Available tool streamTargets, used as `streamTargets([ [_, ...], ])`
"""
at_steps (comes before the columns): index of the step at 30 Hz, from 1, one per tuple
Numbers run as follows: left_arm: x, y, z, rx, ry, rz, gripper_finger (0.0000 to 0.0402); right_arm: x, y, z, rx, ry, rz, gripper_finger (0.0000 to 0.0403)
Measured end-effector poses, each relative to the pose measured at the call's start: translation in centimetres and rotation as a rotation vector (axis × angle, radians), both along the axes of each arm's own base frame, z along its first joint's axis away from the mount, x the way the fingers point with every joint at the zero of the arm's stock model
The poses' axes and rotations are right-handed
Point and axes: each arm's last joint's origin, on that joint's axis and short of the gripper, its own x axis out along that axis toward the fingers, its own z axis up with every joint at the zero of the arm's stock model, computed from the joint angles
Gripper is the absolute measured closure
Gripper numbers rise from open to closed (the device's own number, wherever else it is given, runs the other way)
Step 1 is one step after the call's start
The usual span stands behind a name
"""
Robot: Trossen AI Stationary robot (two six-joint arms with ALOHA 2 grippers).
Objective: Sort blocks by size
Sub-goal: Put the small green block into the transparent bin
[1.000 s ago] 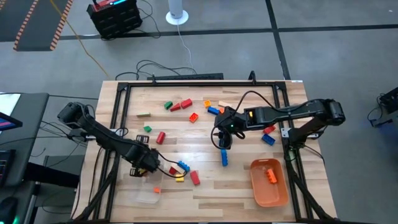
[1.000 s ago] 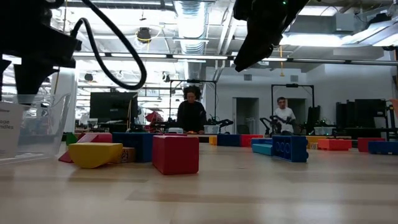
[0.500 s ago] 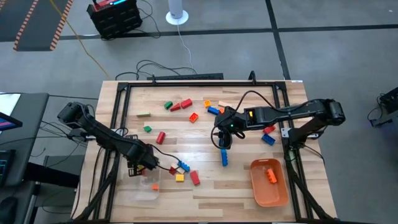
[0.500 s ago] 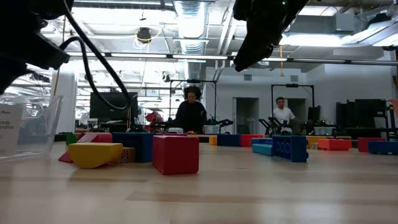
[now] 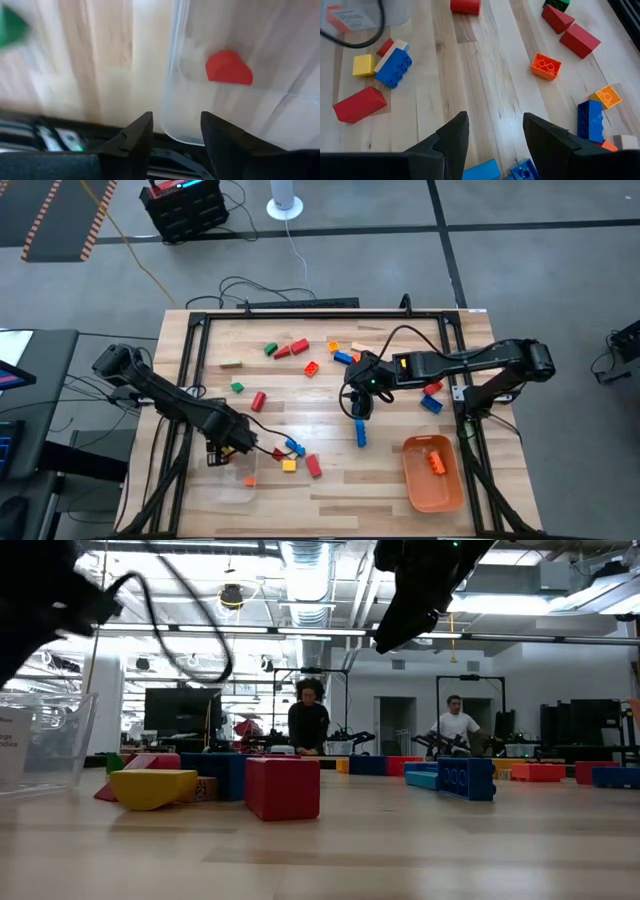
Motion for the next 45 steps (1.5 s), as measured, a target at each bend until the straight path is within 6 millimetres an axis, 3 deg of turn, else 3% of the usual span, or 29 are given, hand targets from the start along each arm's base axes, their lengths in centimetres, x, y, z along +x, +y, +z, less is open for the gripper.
streamTargets([
  [4, 0.4, 0.3, 1.2, 0.102, -0.052, -0.144, 0.0242, 0.0, 0.0, 0.0, -0.003, -0.002, 0.003, 0.0186],
  [8, 0.6, 1.4, 1.0, 0.236, -0.059, -0.227, 0.0242, 0.0, 0.0, 0.0, -0.003, -0.004, 0.003, 0.0186],
  [15, 1.5, 7.0, -2.1, 0.235, -0.053, -0.062, 0.0242, 0.1, 0.0, 0.1, -0.006, -0.015, 0.007, 0.0186],
  [19, 1.1, 10.4, -2.0, 0.223, -0.160, 0.062, 0.0240, 0.0, 0.2, 0.0, -0.021, 0.002, 0.028, 0.0186],
  [26, -1.9, 14.9, -1.2, 0.145, -0.371, 0.353, 0.0201, 0.1, 0.2, 0.1, -0.060, 0.001, 0.062, 0.0186],
  [31, -3.2, 15.5, -2.6, 0.113, -0.365, 0.471, 0.0154, 0.3, 0.2, 0.3, -0.087, -0.026, 0.086, 0.0186],
  [35, -2.9, 15.6, -3.1, 0.117, -0.352, 0.532, 0.0126, 0.3, 0.2, 0.3, -0.101, -0.023, 0.101, 0.0186],
  [45, -1.7, 16.2, -5.0, 0.166, -0.257, 0.573, 0.0120, 0.3, 0.2, 0.3, -0.113, -0.026, 0.112, 0.0186],
])
